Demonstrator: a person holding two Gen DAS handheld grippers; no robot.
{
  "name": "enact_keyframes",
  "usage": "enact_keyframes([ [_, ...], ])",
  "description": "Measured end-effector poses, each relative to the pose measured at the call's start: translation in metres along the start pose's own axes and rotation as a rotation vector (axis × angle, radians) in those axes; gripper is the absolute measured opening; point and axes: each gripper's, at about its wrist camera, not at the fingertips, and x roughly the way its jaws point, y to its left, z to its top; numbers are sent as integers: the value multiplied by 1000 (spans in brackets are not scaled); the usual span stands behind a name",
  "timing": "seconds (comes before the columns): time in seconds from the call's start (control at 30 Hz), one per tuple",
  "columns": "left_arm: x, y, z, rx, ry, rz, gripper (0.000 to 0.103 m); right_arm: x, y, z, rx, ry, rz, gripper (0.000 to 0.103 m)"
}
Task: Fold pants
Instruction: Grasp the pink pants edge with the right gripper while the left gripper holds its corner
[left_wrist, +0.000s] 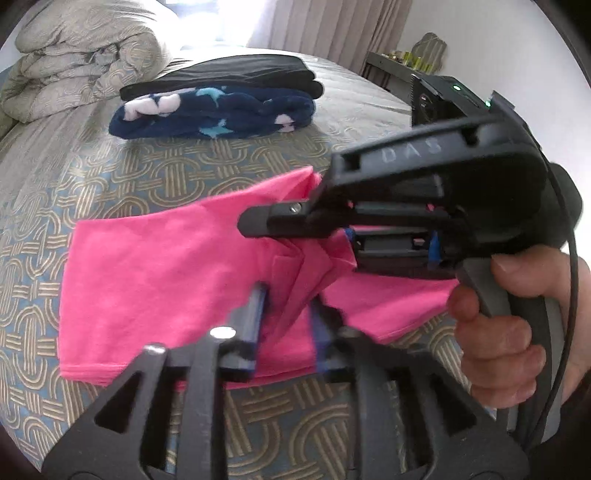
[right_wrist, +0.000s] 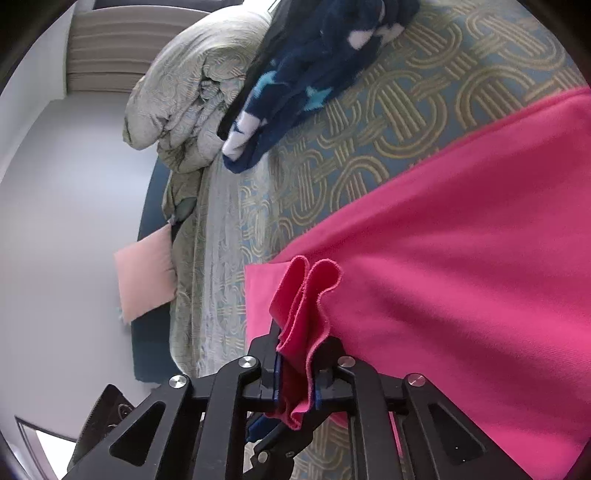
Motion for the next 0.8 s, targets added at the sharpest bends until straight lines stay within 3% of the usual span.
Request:
enact_keyframes([
  [0.03, -1, -3, -1, 7, -2, -8, 47, -2, 1, 0, -2, -2, 8, 9],
  [0.07, -3, -4, -2, 15, -11, -13, 48, -5, 1, 1, 0, -6, 17, 9],
  [0.57, -31, 37, -3, -47, -88, -30, 53, -47, 10, 24, -8, -48, 105, 8],
  [0.8, -19, 54, -8, -86, -54, -5, 53, -81, -6, 39, -15, -43, 82, 8],
])
